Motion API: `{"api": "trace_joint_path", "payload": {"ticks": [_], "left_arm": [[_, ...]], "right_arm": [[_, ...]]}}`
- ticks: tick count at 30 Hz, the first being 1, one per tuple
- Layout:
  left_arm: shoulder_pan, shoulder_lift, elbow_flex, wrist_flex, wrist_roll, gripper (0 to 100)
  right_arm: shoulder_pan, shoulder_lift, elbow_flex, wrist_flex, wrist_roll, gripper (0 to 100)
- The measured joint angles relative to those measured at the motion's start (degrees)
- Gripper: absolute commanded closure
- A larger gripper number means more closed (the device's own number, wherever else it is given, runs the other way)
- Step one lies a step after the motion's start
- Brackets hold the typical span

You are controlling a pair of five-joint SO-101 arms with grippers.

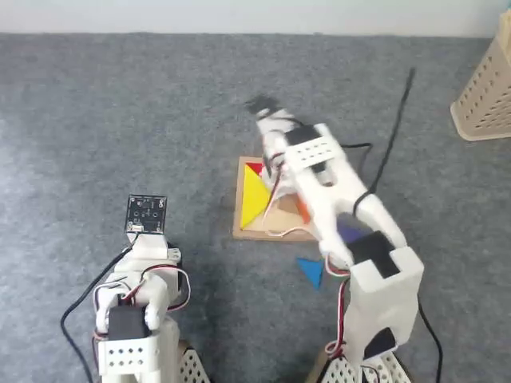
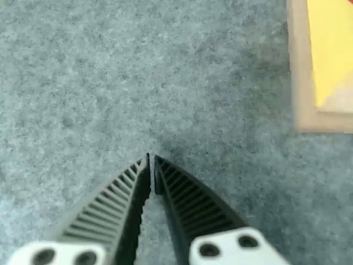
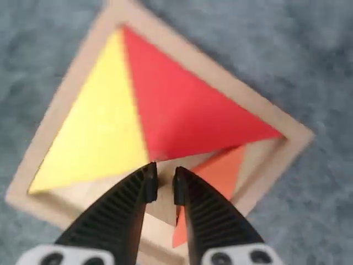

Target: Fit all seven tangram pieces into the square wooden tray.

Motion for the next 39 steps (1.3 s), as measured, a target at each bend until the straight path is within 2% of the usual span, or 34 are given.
{"api": "trace_joint_path", "payload": {"ticks": [3, 9, 11, 15, 20, 23, 30, 39], "left_arm": [[0.00, 0.00, 0.00, 0.00, 0.00, 99], [-0.09, 0.00, 0.00, 0.00, 0.00, 99], [-0.09, 0.00, 0.00, 0.00, 0.00, 99], [-0.09, 0.00, 0.00, 0.00, 0.00, 99], [-0.09, 0.00, 0.00, 0.00, 0.00, 99], [-0.09, 0.00, 0.00, 0.00, 0.00, 99], [-0.09, 0.00, 0.00, 0.00, 0.00, 99], [0.00, 0.00, 0.00, 0.00, 0.00, 99]], "right_arm": [[1.41, 0.00, 0.00, 0.00, -1.49, 96.1], [1.49, 0.00, 0.00, 0.00, -2.64, 78.5], [1.49, 0.00, 0.00, 0.00, -2.64, 77.2], [1.49, -0.18, 0.00, 0.00, -2.11, 83.1], [1.76, -6.86, 0.09, 1.67, -1.93, 99.8], [2.90, -13.63, 4.48, -0.26, -1.93, 99.1], [2.90, -21.71, 25.41, -14.07, -1.85, 99.1], [2.99, -13.80, 25.67, -15.82, -1.85, 99.1]]}}
